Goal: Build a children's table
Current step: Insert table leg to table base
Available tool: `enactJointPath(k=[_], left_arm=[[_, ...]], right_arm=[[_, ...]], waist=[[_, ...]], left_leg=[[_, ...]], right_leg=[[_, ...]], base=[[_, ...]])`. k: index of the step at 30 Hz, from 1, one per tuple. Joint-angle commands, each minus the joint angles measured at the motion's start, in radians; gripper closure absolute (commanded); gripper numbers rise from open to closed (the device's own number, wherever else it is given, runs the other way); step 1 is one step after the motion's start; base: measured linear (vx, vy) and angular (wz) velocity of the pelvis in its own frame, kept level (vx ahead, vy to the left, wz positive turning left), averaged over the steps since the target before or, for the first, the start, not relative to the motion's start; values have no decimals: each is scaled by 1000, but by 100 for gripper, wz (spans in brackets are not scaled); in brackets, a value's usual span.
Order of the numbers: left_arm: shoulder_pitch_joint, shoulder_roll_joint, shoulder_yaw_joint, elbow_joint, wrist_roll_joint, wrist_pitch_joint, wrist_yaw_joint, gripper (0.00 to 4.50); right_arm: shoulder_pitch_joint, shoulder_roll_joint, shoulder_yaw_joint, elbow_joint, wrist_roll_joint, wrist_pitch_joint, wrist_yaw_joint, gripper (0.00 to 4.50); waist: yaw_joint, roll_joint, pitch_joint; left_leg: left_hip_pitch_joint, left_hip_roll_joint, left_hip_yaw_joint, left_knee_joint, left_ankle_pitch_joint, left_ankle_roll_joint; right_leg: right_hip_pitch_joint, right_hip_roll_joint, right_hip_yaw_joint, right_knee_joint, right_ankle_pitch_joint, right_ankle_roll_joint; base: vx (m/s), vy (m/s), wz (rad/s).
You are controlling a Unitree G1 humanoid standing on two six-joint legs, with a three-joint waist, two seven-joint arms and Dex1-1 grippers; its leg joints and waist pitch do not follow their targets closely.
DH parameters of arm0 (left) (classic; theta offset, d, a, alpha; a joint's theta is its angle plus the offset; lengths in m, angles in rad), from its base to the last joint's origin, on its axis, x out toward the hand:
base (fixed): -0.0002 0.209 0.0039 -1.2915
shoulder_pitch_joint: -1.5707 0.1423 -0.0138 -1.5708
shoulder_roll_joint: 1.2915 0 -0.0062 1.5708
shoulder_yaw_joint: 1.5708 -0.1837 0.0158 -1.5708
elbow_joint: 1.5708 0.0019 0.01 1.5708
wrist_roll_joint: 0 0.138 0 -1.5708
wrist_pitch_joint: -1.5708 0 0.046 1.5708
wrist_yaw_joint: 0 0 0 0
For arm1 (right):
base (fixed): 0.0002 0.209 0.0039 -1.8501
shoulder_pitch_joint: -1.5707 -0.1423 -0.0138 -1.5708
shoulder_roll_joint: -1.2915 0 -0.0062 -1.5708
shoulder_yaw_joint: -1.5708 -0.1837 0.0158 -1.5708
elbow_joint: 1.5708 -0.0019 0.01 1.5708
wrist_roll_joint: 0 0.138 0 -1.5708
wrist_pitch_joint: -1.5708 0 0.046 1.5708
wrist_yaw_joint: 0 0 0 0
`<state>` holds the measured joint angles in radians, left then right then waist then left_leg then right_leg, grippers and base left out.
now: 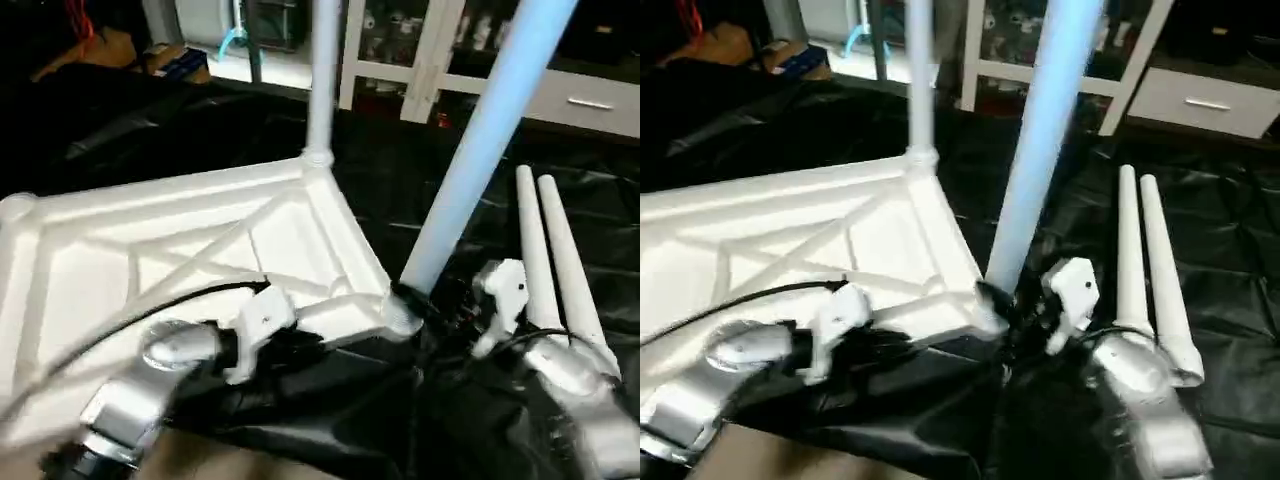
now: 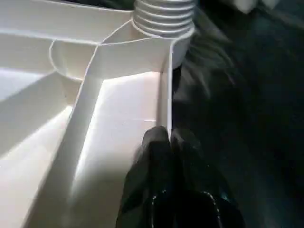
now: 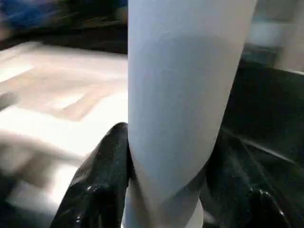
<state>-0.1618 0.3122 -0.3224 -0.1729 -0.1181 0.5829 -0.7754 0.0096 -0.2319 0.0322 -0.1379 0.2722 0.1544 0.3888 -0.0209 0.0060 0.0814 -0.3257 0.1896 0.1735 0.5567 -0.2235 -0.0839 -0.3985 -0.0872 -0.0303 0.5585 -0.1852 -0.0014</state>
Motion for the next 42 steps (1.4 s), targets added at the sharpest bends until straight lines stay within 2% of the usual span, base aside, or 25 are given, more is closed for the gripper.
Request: enactJointPath(k=[1, 5, 9, 11, 13, 16, 20, 24, 25, 26, 27, 28, 29, 30, 31, 32, 33, 34, 35, 36, 37, 39, 40, 41, 42], left_arm=[[23, -70, -56, 20, -9, 93, 90, 450], [-17, -268, -19, 139, 79, 129, 351, 450], [-36, -337, -15, 138, 83, 188, 404, 450], [-46, -349, -11, 138, 87, 205, 420, 450], [-55, -360, -3, 140, 90, 218, 436, 450], [-59, -361, 7, 143, 92, 218, 443, 450], [-61, -347, 13, 140, 87, 219, 446, 450], [-68, -317, 4, 136, 82, 189, 411, 450], [-68, -310, 1, 135, 82, 183, 403, 450], [-69, -299, -5, 133, 83, 171, 389, 450], [-69, -278, -12, 128, 82, 155, 364, 450], [-69, -267, -14, 126, 81, 148, 352, 450], [-69, -267, -14, 126, 81, 148, 352, 450], [-70, -250, -18, 123, 81, 144, 335, 450], [-71, -244, -18, 122, 80, 145, 332, 450], [-71, -240, -18, 121, 79, 146, 329, 450], [-72, -235, -15, 120, 77, 148, 326, 450], [-73, -230, -13, 119, 73, 147, 324, 450], [-74, -223, -13, 118, 70, 147, 320, 450], [-74, -210, -14, 114, 65, 145, 311, 450], [-73, -206, -14, 111, 64, 145, 308, 450], [-72, -202, -15, 108, 63, 144, 303, 450], [-72, -192, -13, 107, 60, 139, 294, 450], [-72, -192, -13, 107, 60, 139, 294, 450], [-72, -189, -12, 109, 60, 136, 290, 450]], right_arm=[[45, 13, 20, 179, -85, 159, -138, 265], [-73, 131, 15, 340, -131, 132, -335, 265], [-172, 211, -31, 462, -130, 142, -433, 265], [-202, 236, -25, 490, -138, 154, -448, 265], [-222, 258, -25, 510, -153, 155, -471, 265], [-240, 267, -20, 532, -167, 132, -484, 265], [-255, 269, -27, 551, -172, 89, -473, 265], [-254, 265, -29, 519, -143, 53, -385, 265], [-251, 258, -20, 509, -145, 50, -370, 265], [-247, 246, -6, 493, -146, 51, -344, 265], [-241, 218, 19, 462, -164, 52, -309, 265], [-238, 207, 24, 446, -160, 49, -284, 265], [-238, 207, 24, 446, -160, 49, -284, 265], [-234, 187, 28, 420, -167, 48, -271, 265], [-233, 180, 28, 410, -162, 48, -257, 265], [-232, 174, 28, 400, -156, 46, -242, 231], [-229, 165, 29, 384, -160, 42, -239, 210], [-228, 160, 26, 374, -167, 37, -234, 196], [-225, 152, 25, 354, -168, 39, -221, 193], [-215, 135, 20, 311, -170, 42, -208, 193], [-210, 127, 18, 290, -173, 43, -208, 175], [-203, 119, 13, 262, -171, 43, -207, 155], [-182, 92, 0, 185, -154, 65, -193, 155], [-182, 92, 0, 185, -154, 65, -193, 155], [-174, 83, -5, 159, -144, 74, -179, 155]], waist=[[-1, 4, 5], [-17, 7, 14], [-31, 20, 20], [-42, 28, 26], [-57, 31, 25], [-56, 35, 41], [-50, 29, 40], [-51, 30, 42], [-50, 39, 47], [-38, 45, 49], [22, 30, 49], [19, -10, 40], [20, -51, 46], [13, -30, 44], [16, -20, 27], [25, -5, 18], [16, 9, 9], [16, 11, 11], [16, 12, 24], [8, 7, 27], [5, 6, 29], [2, 0, 9], [1, 3, 0], [1, 3, 0], [5, 8, -5]], left_leg=[[-3, 22, -20, -91, -495, -27], [-1, 15, -36, -94, -581, -27], [-6, 13, -57, -107, -658, -17], [4, 13, -66, -113, -732, -22], [-12, 21, -84, -128, -783, -32], [-1, 29, -74, -152, -891, -25], [-4, 25, -66, -159, -865, -14], [15, 9, -63, -135, -772, 5], [-11, 26, -67, -161, -811, 0], [-48, 44, -70, -187, -846, -1], [-51, 78, -36, -224, -876, 21], [15, 37, -25, -145, -752, 24], [76, -30, -3, -10, -524, 31], [29, -36, -27, 27, -234, 57], [-67, -1, -69, -60, -167, 23], [-54, 13, -68, -83, -161, 2], [-37, 18, -70, -86, -128, -3], [-32, 16, -60, -85, -129, -4], [-18, 16, -44, -94, -282, 4], [5, 11, -38, -90, -460, -2], [6, 10, -47, -92, -532, -11], [-33, 15, -58, -102, -410, 1], [-32, 19, -46, -93, -309, 10], [-32, 19, -46, -93, -309, 10], [-31, 21, -32, -85, -197, 29]], right_leg=[[-4, -26, 22, -96, -605, -49], [-12, -21, 11, -111, -672, 9], [0, -22, -14, -125, -635, 22], [-3, -17, -36, -138, -645, 27], [27, -22, -54, -123, -538, 10], [26, -7, -78, -121, -534, 11], [37, -16, -70, -109, -603, 32], [27, -27, -101, -162, -715, 63], [53, -24, -103, -123, -644, 49], [87, -25, -84, -56, -573, 40], [80, -23, -1, 61, -334, 11], [2, -34, 29, -44, -547, 43], [-85, -27, 5, -176, -882, 112], [-49, -115, 55, -193, -1133, 74], [57, -105, 41, -106, -929, 33], [50, -77, 28, -91, -746, 16], [43, -45, 17, -63, -379, -43], [41, -37, 17, -62, -269, -70], [21, -29, 20, -76, -336, -98], [-9, -23, 21, -98, -567, -78], [-15, -26, 22, -107, -670, -44], [19, -31, 27, -87, -535, -39], [18, -26, 31, -78, -369, -74], [18, -26, 31, -78, -369, -74], [22, -18, 29, -66, -172, -137]], base=[[-54, 29, 3], [-18, 10, 1], [-53, 34, -5], [-60, 4, 0], [0, 0, 0], [-19, 5, 0], [0, 0, 0], [-7, -57, 5], [-23, -59, 2], [-23, -59, 2], [-48, -89, 13], [23, -142, 35], [23, -142, 35], [57, -106, 5], [85, 14, -45], [85, 14, -45], [77, 40, -33], [0, 0, 0], [0, 0, 0], [-14, -15, 21], [0, 0, 0], [0, 0, 0], [0, 0, 0], [0, 0, 0], [0, 0, 0]])
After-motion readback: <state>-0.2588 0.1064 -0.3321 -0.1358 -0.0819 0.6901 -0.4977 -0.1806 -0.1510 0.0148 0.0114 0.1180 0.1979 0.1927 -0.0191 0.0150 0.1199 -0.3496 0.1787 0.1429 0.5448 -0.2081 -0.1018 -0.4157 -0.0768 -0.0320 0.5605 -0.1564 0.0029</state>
